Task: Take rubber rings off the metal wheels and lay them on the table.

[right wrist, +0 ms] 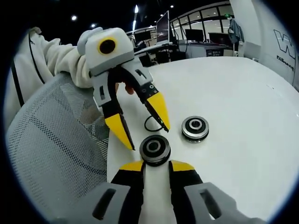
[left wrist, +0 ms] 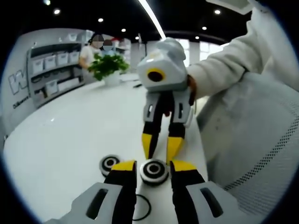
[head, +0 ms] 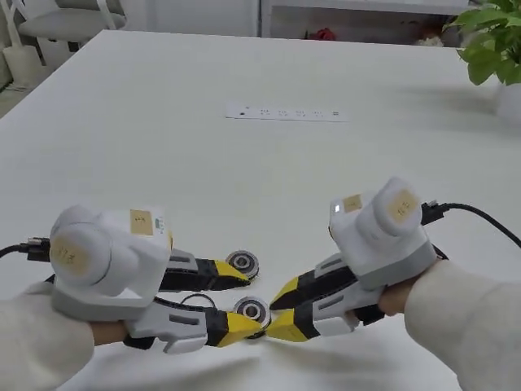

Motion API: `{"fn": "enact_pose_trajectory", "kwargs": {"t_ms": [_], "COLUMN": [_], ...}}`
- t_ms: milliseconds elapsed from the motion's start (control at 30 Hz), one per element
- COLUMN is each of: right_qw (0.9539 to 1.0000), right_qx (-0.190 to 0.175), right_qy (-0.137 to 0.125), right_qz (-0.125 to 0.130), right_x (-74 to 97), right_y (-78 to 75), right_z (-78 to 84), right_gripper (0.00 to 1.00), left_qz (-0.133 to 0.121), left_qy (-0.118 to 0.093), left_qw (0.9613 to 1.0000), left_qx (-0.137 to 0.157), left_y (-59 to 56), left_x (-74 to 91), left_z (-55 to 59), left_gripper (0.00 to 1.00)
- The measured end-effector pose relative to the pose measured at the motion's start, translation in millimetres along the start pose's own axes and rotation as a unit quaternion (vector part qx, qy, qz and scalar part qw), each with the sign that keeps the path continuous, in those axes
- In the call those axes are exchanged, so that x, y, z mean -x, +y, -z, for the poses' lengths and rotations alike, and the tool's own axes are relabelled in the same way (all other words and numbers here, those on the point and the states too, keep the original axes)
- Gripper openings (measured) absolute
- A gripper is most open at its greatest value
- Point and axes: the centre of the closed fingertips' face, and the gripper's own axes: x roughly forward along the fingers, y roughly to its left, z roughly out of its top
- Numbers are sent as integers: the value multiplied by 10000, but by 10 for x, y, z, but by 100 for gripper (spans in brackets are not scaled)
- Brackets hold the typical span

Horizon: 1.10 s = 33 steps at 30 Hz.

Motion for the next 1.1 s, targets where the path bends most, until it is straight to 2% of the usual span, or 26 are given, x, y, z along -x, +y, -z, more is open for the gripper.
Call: {"fn": "enact_pose_trajectory", "kwargs": {"t_ms": [300, 400, 500, 533, 567, 600, 733, 867, 967, 1100], "right_qw": [9999, 9999, 9999, 9999, 9999, 9999, 9999, 9999, 10000, 9995], "right_qx": [164, 156, 158, 146, 155, 154, 144, 88, 33, -319], "right_qy": [33, 29, 33, 32, 28, 30, 24, -40, -3, -31], "right_qz": [-5, -6, 1, 14, 18, 17, 13, 97, 73, 77], "right_x": [-26, -28, -25, -26, -26, -28, -32, -17, -34, -21], "right_y": [0, -6, -8, -13, -16, -17, -16, -58, -59, -91], "right_z": [-4, -3, 1, 3, 1, 3, 1, -5, 6, -4], "right_gripper": [15, 14, 12, 11, 10, 10, 9, 1, 0, 0], "left_qz": [62, -41, -62, -14, 6, -2, -1, -5, -10, -14], "left_qy": [73, 99, 39, 27, 101, 42, 39, 37, 41, 43], "left_qw": [9999, 9998, 9998, 9998, 9997, 9999, 9999, 9999, 9999, 9999], "left_qx": [96, 171, 210, 203, 232, 102, 115, 119, 110, 90], "left_y": [-23, 24, 68, 51, 23, 32, 44, 43, 41, 29], "left_x": [-54, -67, -76, -83, -73, -80, -83, -76, -74, -68], "left_z": [82, 129, 124, 122, 161, 142, 144, 146, 145, 137], "left_gripper": [24, 22, 16, 15, 14, 14, 14, 14, 14, 14]}}
